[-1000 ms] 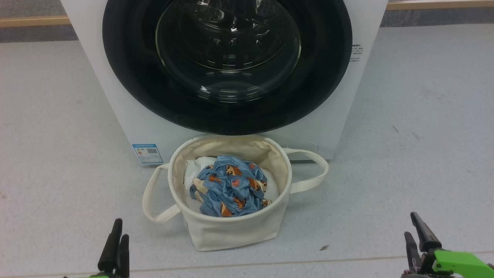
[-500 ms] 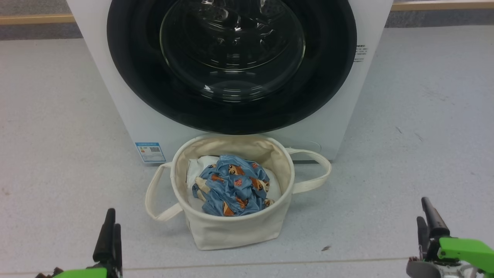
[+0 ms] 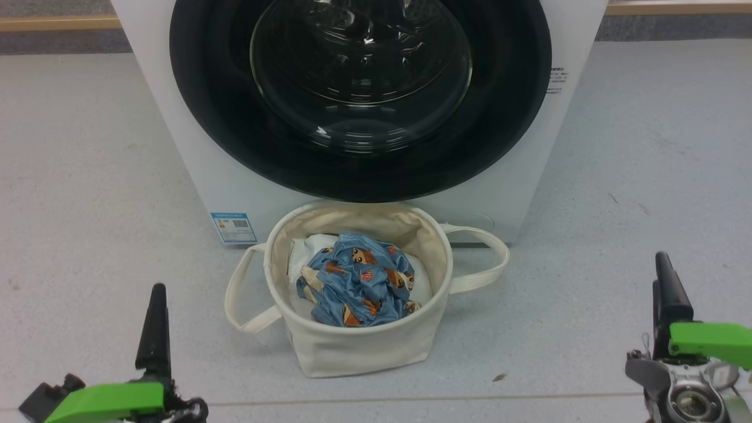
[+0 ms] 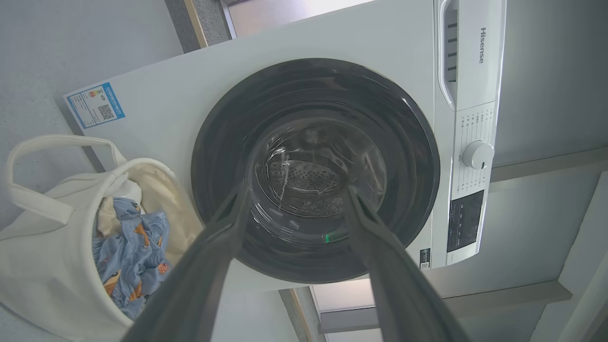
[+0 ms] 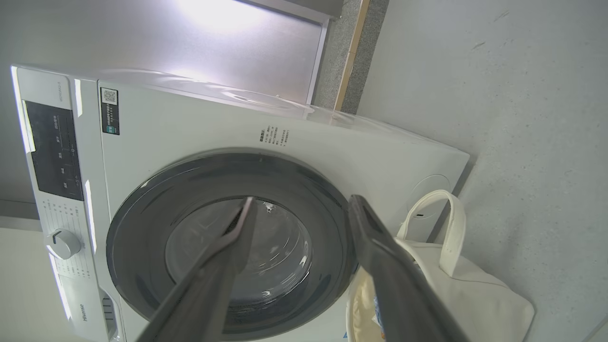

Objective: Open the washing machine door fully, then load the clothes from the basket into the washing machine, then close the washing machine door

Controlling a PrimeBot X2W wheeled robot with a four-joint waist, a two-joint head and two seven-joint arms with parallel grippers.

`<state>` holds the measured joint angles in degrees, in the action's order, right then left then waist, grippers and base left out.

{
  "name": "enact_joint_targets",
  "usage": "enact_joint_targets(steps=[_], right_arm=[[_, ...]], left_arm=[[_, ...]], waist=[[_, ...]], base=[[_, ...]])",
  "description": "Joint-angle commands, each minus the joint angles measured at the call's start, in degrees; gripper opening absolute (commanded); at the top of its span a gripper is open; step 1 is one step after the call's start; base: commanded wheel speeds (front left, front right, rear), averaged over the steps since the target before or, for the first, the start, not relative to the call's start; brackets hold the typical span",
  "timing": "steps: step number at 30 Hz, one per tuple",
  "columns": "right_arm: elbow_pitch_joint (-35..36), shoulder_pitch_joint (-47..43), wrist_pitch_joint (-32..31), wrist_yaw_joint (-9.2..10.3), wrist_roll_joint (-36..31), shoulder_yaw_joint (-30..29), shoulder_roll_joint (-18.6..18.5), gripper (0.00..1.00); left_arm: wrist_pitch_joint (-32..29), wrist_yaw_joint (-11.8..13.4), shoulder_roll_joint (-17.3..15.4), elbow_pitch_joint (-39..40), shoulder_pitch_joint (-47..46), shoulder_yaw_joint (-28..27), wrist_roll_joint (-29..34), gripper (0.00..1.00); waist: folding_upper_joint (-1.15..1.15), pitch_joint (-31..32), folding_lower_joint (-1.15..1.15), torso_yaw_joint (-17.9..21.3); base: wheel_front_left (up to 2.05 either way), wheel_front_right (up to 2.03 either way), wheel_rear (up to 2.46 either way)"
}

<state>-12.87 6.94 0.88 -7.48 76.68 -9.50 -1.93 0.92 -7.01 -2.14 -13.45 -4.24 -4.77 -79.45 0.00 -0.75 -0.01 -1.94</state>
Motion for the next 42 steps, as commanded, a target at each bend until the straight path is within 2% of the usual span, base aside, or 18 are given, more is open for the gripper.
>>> enact_joint_targets(steps=[1, 9, 18, 19, 26, 36, 42], right_arm=[[3.1, 3.5, 0.7, 0.0, -2.4, 0.8, -0.5, 1.0], [6.6, 5.5, 2.1, -0.01, -14.0, 4.1, -0.5, 1.0], [6.3, 7.3, 3.4, -0.01, -25.3, 7.1, -0.6, 1.0], [6.9, 7.8, 3.8, -0.01, -29.2, 7.9, -0.6, 1.0], [8.7, 8.9, 4.8, -0.01, -36.2, 10.7, -0.6, 1.0], [10.7, 10.0, 6.4, -0.01, -39.2, 12.5, -0.7, 1.0], [9.6, 10.2, 7.5, -0.01, -46.7, 12.5, -1.0, 1.0]], left_arm=[[0.7, -0.2, -0.5, 2.6, -3.2, -1.2, 1.8, 1.0], [2.1, -0.2, -0.5, 4.7, -4.4, -1.1, 9.5, 1.0], [3.4, -0.1, -0.5, 6.9, -5.2, -1.4, 19.2, 1.0], [3.8, 0.2, -0.5, 7.4, -5.4, -1.3, 21.6, 1.0], [4.8, 1.7, -0.5, 8.6, -5.8, -0.5, 29.1, 1.0], [6.4, 4.2, -0.6, 9.9, -6.4, 1.2, 41.1, 1.0], [7.4, 5.5, -0.7, 10.3, -6.7, 2.7, 49.3, 1.0]], waist=[[0.0, 0.0, 0.0, -0.1], [0.0, -0.2, 0.0, -0.3], [0.0, -0.2, 0.0, -0.5], [0.0, -0.3, 0.0, -0.6], [0.0, -0.3, 0.0, -0.9], [0.0, -0.2, 0.0, -1.3], [0.0, -0.2, 0.0, -1.5]], base=[[0.0, 0.0, 0.0], [0.0, 0.0, 0.0], [0.0, 0.0, 0.0], [0.0, 0.0, 0.0], [0.0, 0.0, 0.0], [0.0, 0.0, 0.0], [0.0, 0.0, 0.0]])
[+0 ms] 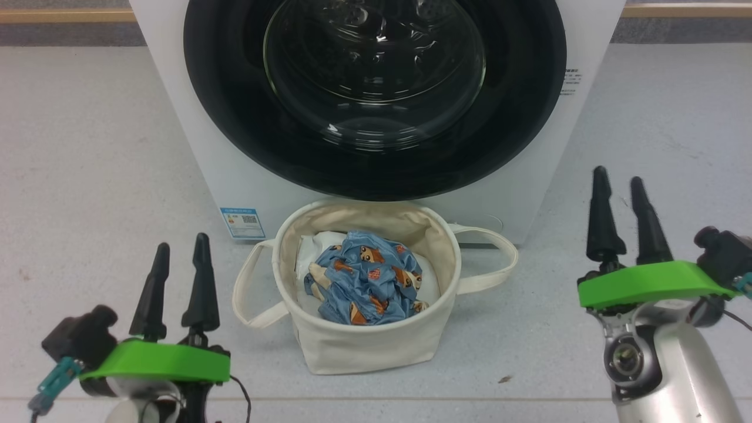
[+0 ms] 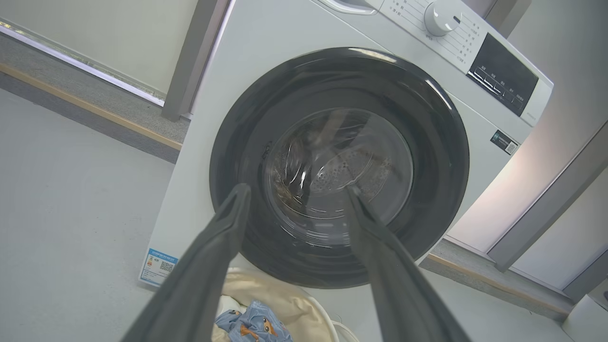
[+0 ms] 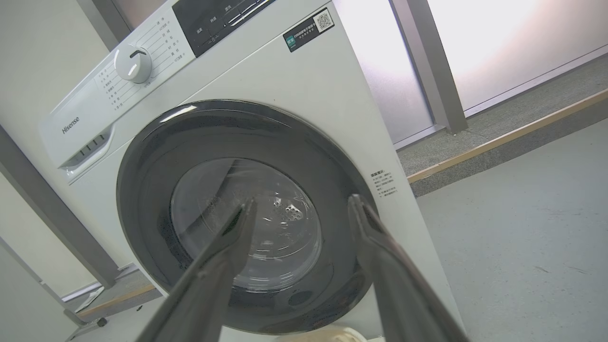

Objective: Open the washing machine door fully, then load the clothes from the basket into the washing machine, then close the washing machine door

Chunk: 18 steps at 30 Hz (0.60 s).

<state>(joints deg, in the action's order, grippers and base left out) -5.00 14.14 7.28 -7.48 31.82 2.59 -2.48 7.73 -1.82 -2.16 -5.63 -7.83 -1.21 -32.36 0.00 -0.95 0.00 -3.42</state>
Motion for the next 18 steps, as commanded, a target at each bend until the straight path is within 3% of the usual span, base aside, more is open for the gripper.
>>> enact_joint_targets(steps=[1, 18], right_arm=[[1.5, 3.0, 1.2, -0.01, -2.9, 0.0, -0.4, 1.0], [-2.8, 2.6, 4.1, -0.01, -12.3, 1.0, -0.3, 1.0]], left_arm=[[0.8, 0.6, -0.7, 2.4, -3.1, -0.6, 3.5, 1.0], [3.6, 5.6, -0.7, -1.5, -3.2, 1.6, 15.7, 1.0]], waist=[[0.0, 0.1, -0.01, 0.0], [0.0, 0.3, -0.01, -1.0]], base=[[0.0, 0.0, 0.0], [0.0, 0.0, 0.0]])
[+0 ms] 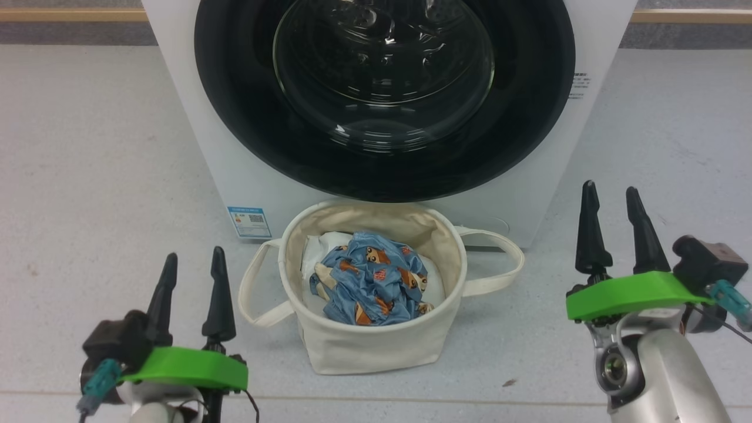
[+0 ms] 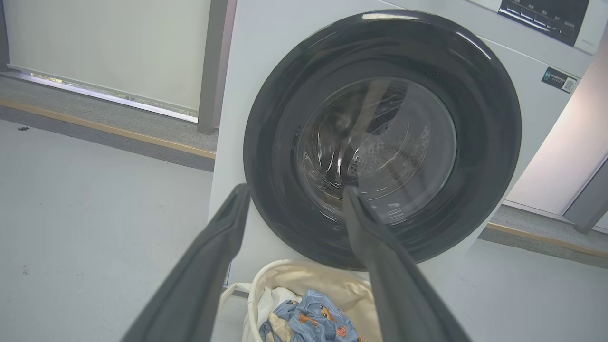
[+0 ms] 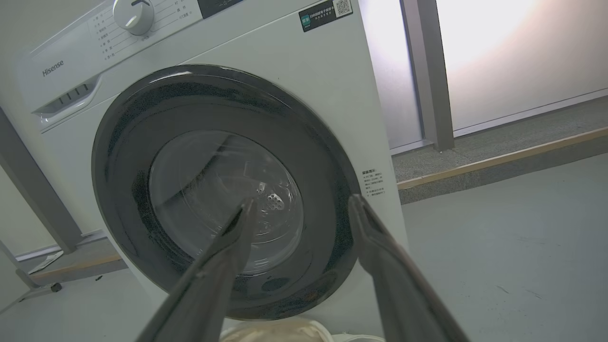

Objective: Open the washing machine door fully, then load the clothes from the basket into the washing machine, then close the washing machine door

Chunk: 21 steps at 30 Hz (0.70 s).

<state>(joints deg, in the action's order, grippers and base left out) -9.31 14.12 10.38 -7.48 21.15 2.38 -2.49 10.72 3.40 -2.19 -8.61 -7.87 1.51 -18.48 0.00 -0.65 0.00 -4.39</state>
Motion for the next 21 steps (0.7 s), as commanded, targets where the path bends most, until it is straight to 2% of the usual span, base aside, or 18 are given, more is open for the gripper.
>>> enact_joint_targets(steps=[1, 21], right_arm=[[1.1, 2.6, 1.2, -0.01, -2.1, 1.2, -0.3, 1.0], [-2.0, 3.2, 4.5, -0.01, -15.2, 1.9, -0.4, 1.0]], left_arm=[[0.8, 0.6, -0.6, 1.0, -3.3, -1.0, 2.5, 1.0], [4.2, 4.1, -0.7, -5.8, -5.0, 1.4, 13.9, 1.0]], waist=[[0.0, 0.0, 0.0, -0.1], [0.0, -2.0, 0.0, -0.8]], base=[[0.0, 0.0, 0.0], [0.0, 0.0, 0.0]])
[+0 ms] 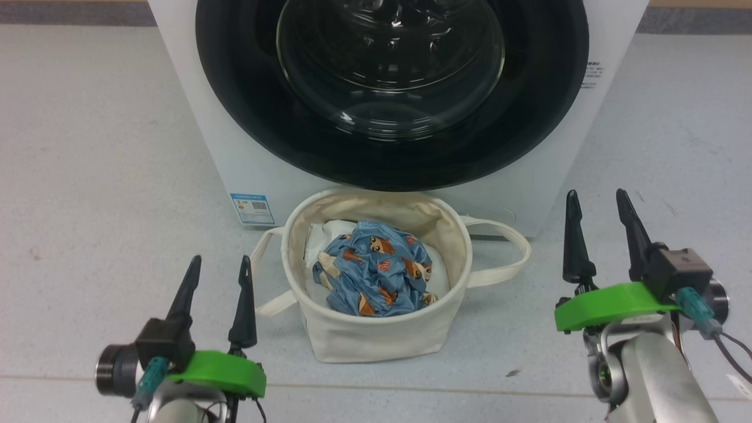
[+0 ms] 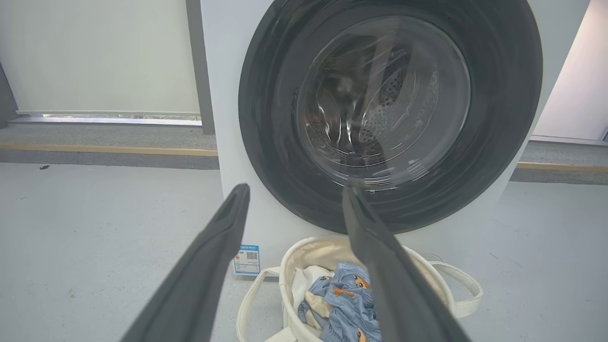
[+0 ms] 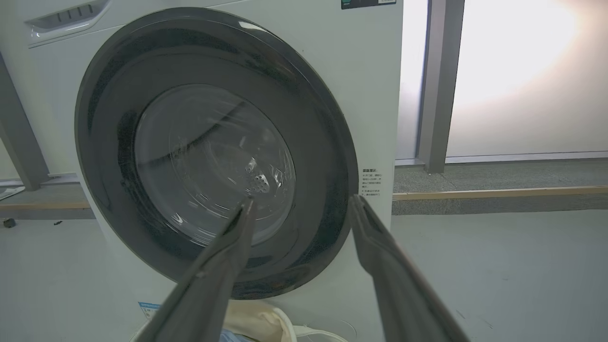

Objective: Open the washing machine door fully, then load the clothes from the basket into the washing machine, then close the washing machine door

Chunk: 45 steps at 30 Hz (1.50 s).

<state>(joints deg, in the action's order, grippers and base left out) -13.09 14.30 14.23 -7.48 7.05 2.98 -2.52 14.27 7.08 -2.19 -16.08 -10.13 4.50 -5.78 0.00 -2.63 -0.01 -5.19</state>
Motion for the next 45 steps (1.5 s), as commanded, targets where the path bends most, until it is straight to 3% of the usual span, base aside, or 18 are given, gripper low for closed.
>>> enact_joint_targets(steps=[1, 12, 45], right_arm=[[1.5, 3.1, 0.8, -0.01, -1.3, 1.2, -0.4, 1.0], [-5.0, 2.2, 0.8, -0.01, 1.8, -0.7, -0.4, 1.0], [-4.3, 2.2, 0.8, -0.01, 3.5, -0.6, -0.4, 1.0]], left_arm=[[0.7, 0.5, -0.7, 1.3, -2.9, -1.6, 1.3, 1.0], [0.7, 0.3, -0.7, -3.8, -3.2, -1.1, -4.2, 1.0], [0.7, 0.6, -0.7, -6.3, -3.7, -3.3, -10.4, 1.0]], waist=[[0.0, -0.1, 0.01, 0.0], [0.0, 0.0, 0.01, -0.2], [0.0, -0.2, 0.01, 0.3]], base=[[0.0, 0.0, 0.0], [0.0, 0.0, 0.0], [0.0, 0.0, 0.0]])
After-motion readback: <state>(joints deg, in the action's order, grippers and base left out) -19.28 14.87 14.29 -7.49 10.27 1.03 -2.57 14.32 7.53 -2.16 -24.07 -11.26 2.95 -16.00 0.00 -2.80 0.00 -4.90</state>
